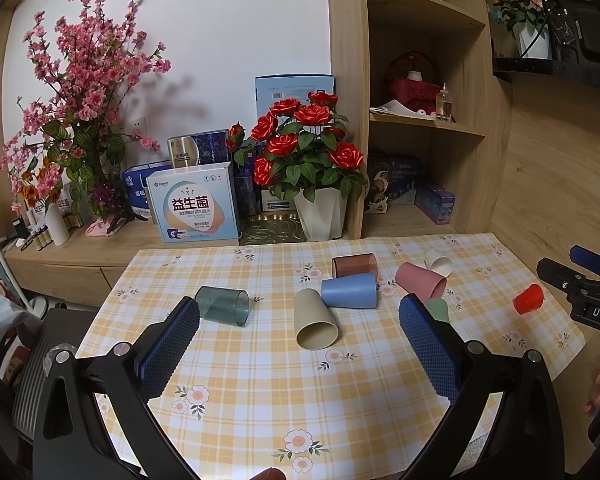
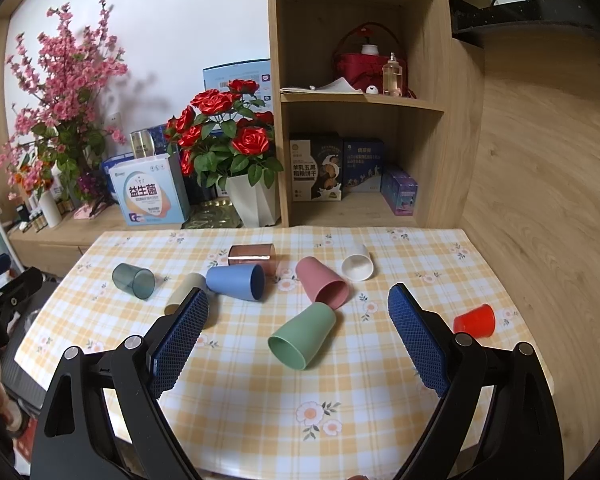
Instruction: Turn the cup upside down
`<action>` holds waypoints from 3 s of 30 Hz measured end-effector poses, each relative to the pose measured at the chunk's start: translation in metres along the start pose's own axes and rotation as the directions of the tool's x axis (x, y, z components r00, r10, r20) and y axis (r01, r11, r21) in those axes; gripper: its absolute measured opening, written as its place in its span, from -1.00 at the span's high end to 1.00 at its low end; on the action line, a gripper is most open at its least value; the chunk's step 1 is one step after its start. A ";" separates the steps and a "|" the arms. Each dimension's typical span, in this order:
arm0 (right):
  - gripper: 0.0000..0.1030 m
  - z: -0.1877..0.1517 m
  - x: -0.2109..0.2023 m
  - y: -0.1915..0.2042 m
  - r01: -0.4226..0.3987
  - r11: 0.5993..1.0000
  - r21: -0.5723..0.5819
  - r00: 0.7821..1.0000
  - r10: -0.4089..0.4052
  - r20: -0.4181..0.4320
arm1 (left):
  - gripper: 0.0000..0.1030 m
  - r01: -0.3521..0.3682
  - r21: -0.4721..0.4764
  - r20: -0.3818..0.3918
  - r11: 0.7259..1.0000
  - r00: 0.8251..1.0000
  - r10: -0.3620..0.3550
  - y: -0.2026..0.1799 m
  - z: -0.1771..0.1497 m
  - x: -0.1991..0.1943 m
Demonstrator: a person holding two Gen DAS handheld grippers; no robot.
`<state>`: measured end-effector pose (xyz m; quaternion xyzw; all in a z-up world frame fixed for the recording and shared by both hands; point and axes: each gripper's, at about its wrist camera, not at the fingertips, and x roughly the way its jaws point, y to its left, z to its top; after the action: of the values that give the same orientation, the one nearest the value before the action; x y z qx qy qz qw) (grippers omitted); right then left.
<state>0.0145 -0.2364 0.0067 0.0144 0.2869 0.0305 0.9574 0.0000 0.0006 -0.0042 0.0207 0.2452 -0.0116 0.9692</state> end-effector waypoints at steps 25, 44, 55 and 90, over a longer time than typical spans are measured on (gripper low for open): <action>-0.71 -0.007 0.002 -0.004 0.004 1.000 0.007 1.000 -0.004 0.000 | -0.88 0.006 -0.001 -0.001 1.000 1.000 -0.006 -0.004 0.002 -0.001; -0.71 -0.009 0.001 -0.003 0.005 1.000 0.007 1.000 -0.005 0.002 | -0.88 0.004 -0.002 0.002 1.000 1.000 -0.004 0.000 0.000 -0.001; -0.71 -0.008 0.001 -0.004 0.003 1.000 0.008 1.000 -0.003 -0.001 | -0.88 0.004 -0.005 0.001 1.000 1.000 -0.004 0.000 0.000 -0.001; -0.71 0.009 0.155 -0.041 -0.225 0.969 -0.100 0.950 0.196 -0.241 | -0.88 -0.031 -0.085 -0.090 0.996 0.996 0.023 0.071 -0.017 0.112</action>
<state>0.1509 -0.2672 -0.0722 -0.0189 0.3899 0.1522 0.9080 0.0924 0.0711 -0.0698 -0.0174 0.2882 0.0130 0.9573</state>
